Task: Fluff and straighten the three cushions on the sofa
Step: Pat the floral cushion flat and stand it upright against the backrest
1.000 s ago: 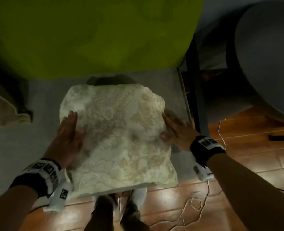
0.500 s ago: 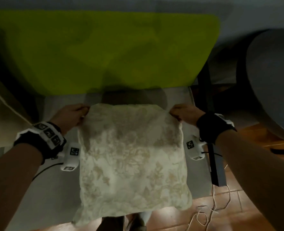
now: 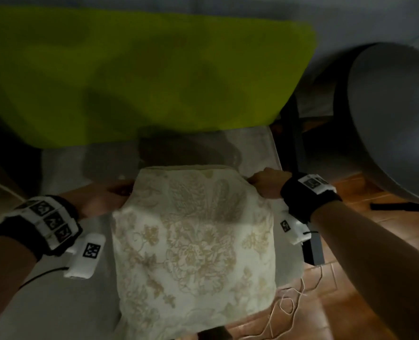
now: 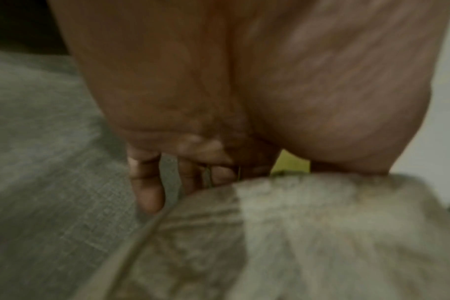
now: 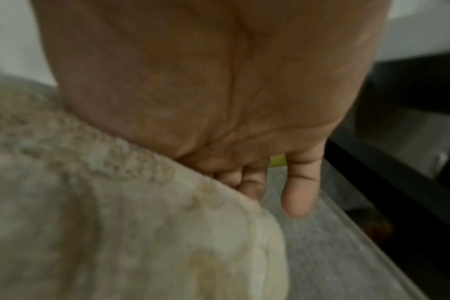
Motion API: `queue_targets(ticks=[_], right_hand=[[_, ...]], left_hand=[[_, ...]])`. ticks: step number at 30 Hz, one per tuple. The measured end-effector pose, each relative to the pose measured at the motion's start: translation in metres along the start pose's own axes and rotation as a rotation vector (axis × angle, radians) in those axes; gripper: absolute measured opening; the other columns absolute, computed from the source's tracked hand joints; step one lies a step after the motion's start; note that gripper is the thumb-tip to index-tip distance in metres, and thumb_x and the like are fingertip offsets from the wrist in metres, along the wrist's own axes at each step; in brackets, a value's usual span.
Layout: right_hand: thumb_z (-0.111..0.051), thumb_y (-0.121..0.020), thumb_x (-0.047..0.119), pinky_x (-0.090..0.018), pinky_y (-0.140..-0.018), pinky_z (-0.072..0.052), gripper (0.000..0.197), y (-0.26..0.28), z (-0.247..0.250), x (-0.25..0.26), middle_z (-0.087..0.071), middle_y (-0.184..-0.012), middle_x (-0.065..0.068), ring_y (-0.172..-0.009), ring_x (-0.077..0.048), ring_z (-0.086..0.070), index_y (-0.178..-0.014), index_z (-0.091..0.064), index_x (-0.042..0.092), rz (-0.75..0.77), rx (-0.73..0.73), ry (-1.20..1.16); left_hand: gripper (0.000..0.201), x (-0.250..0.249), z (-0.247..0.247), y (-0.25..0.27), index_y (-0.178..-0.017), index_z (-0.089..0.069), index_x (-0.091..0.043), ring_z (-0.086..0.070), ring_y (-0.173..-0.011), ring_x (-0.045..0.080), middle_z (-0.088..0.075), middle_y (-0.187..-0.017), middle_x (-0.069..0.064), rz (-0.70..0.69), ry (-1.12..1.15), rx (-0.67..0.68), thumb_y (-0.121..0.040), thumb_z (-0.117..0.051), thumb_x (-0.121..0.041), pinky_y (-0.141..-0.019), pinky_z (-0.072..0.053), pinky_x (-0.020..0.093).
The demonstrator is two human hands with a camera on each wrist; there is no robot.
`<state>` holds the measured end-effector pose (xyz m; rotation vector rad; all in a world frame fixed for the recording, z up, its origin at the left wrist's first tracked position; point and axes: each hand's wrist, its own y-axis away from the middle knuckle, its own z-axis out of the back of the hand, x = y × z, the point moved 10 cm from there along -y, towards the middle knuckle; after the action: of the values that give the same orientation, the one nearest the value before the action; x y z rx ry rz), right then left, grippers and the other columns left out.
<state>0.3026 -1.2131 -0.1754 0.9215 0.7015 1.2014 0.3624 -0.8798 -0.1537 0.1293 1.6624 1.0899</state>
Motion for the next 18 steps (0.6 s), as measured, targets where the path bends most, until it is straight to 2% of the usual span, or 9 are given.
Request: queue_targets(ticks=[2,4,6,8,10,11,12,15,18], right_hand=[[-0.037,-0.106,0.026,-0.039,-0.096,-0.046,0.039,0.001,-0.001,0.001,-0.064,-0.132,-0.012,-0.115,-0.035,-0.058,-0.133,-0.062,0.015,-0.015,0.02,0.14],[-0.043,-0.103,0.027,-0.039,-0.089,-0.05,0.034,0.002,0.003,0.008,-0.068,-0.12,-0.014,-0.106,-0.033,-0.063,-0.122,-0.068,0.012,0.016,0.035,0.235],[-0.051,-0.099,0.022,-0.037,-0.081,-0.051,0.028,0.005,0.012,0.011,-0.071,-0.11,-0.015,-0.098,-0.033,-0.066,-0.111,-0.071,0.008,0.053,0.007,0.263],[-0.052,-0.098,0.018,-0.036,-0.08,-0.05,0.025,0.006,0.023,0.009,-0.07,-0.108,-0.014,-0.099,-0.033,-0.066,-0.109,-0.071,0.008,0.081,-0.065,0.255],[-0.05,-0.1,0.016,-0.035,-0.079,-0.044,0.021,0.006,0.031,0.001,-0.064,-0.108,-0.01,-0.099,-0.031,-0.061,-0.111,-0.066,0.011,0.101,-0.131,0.159],[-0.049,-0.101,0.016,-0.034,-0.079,-0.042,0.016,0.003,0.031,-0.006,-0.061,-0.107,-0.009,-0.096,-0.03,-0.058,-0.11,-0.062,0.013,0.107,-0.156,0.063],[-0.05,-0.101,0.017,-0.034,-0.078,-0.04,0.01,0.0,0.032,-0.016,-0.06,-0.106,-0.008,-0.094,-0.029,-0.056,-0.107,-0.058,0.016,0.102,-0.19,-0.063],[-0.056,-0.097,0.027,-0.041,-0.076,-0.048,0.009,-0.005,0.044,-0.065,-0.064,-0.104,-0.011,-0.094,-0.031,-0.061,-0.103,-0.058,0.021,0.004,-0.438,-0.574],[-0.055,-0.093,0.029,-0.045,-0.077,-0.059,0.016,-0.004,0.038,-0.097,-0.069,-0.109,-0.013,-0.099,-0.033,-0.068,-0.108,-0.06,0.024,-0.1,-0.621,-1.038]], left_hand=[[0.051,0.001,-0.004,-0.009,-0.11,-0.055,-0.043,-0.064,-0.099,0.008,-0.069,-0.102,-0.013,0.036,-0.323,0.02,-0.06,-0.066,-0.038,-0.076,-0.051,0.015],[0.044,0.006,0.001,-0.02,-0.107,-0.065,-0.031,-0.064,-0.09,0.022,-0.071,-0.099,0.005,0.084,-0.626,-0.029,-0.066,-0.051,-0.035,-0.078,-0.05,0.033],[0.042,0.007,0.004,-0.025,-0.095,-0.066,-0.015,-0.06,-0.078,0.021,-0.07,-0.093,0.013,0.098,-0.762,-0.081,-0.069,-0.044,-0.04,-0.069,-0.043,0.033],[0.035,0.003,0.009,-0.023,-0.1,-0.06,-0.022,-0.057,-0.079,0.021,-0.067,-0.102,0.011,0.088,-0.77,-0.164,-0.079,-0.042,-0.044,-0.072,-0.037,0.033],[0.027,0.004,0.024,-0.016,-0.119,-0.06,-0.022,-0.06,-0.095,0.034,-0.064,-0.117,0.018,0.051,-0.657,-0.313,-0.102,-0.043,-0.036,-0.08,-0.038,0.036],[0.02,0.006,0.035,-0.012,-0.115,-0.062,-0.025,-0.061,-0.099,0.038,-0.064,-0.115,0.018,0.021,-0.545,-0.399,-0.106,-0.044,-0.027,-0.081,-0.041,0.039],[0.02,0.01,0.045,-0.006,-0.102,-0.063,-0.031,-0.062,-0.092,0.037,-0.065,-0.105,0.018,-0.028,-0.39,-0.483,-0.105,-0.046,-0.021,-0.076,-0.047,0.04],[0.025,0.041,0.066,0.017,-0.085,-0.055,-0.027,-0.062,-0.063,0.023,-0.06,-0.084,0.01,-0.063,0.219,-0.728,-0.104,-0.047,-0.012,-0.05,-0.056,0.025],[0.025,0.071,0.063,0.029,-0.083,-0.051,-0.025,-0.065,-0.053,0.007,-0.065,-0.064,-0.01,-0.055,0.558,-0.813,-0.103,-0.046,-0.011,-0.049,-0.055,0.024]])
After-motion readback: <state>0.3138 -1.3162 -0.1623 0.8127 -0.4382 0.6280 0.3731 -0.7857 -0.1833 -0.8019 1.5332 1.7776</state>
